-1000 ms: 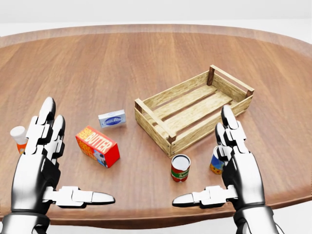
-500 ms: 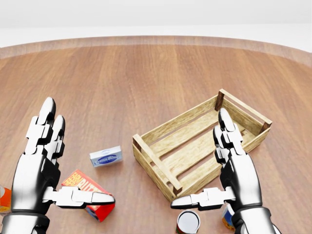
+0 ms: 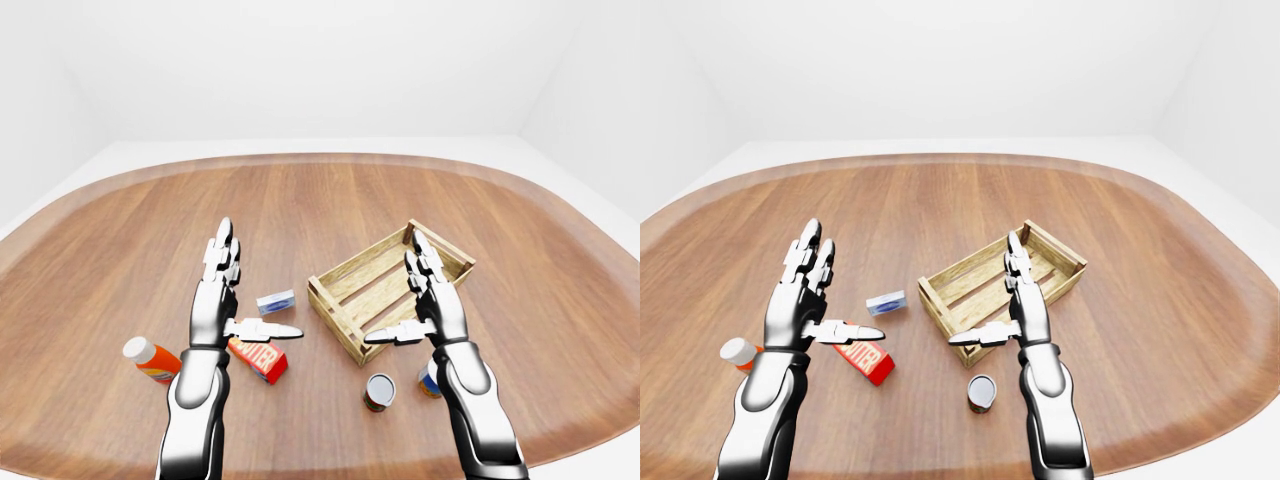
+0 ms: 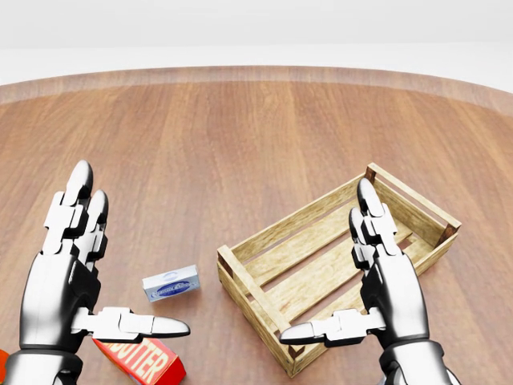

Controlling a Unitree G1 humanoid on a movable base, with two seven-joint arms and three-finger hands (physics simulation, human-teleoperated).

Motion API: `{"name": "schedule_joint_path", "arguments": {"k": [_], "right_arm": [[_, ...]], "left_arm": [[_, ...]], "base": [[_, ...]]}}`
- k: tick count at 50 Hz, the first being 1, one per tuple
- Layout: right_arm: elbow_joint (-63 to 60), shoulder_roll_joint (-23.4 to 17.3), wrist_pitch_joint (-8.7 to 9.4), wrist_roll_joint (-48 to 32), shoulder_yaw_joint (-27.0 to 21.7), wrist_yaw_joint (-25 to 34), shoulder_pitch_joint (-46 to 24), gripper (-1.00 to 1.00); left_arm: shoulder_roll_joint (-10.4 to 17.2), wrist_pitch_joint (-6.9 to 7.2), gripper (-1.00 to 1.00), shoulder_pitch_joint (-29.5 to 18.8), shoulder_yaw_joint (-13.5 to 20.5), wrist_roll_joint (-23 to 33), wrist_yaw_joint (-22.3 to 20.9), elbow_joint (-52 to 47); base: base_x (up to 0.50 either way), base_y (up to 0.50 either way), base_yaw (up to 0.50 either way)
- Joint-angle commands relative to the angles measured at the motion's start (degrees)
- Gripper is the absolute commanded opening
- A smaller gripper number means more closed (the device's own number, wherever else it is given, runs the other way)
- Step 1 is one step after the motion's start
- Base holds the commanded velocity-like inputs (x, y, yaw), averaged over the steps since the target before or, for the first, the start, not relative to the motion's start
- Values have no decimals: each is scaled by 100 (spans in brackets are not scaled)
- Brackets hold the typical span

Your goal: Pick up the tomato sauce, and put it in the wooden tray.

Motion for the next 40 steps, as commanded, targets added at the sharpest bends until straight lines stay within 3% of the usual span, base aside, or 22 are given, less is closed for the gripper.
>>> {"name": "schedule_joint_path", "arguments": {"k": [1, 40], "right_arm": [[6, -1, 0, -88, 20, -28, 0, 100], [-168, 46, 0, -495, 310, -139, 163, 100]], "left_arm": [[1, 0, 100, 2, -2, 2, 3, 23], [19, 0, 100, -50, 60, -1, 4, 107]], "base": [[0, 0, 0], [0, 0, 0]]}}
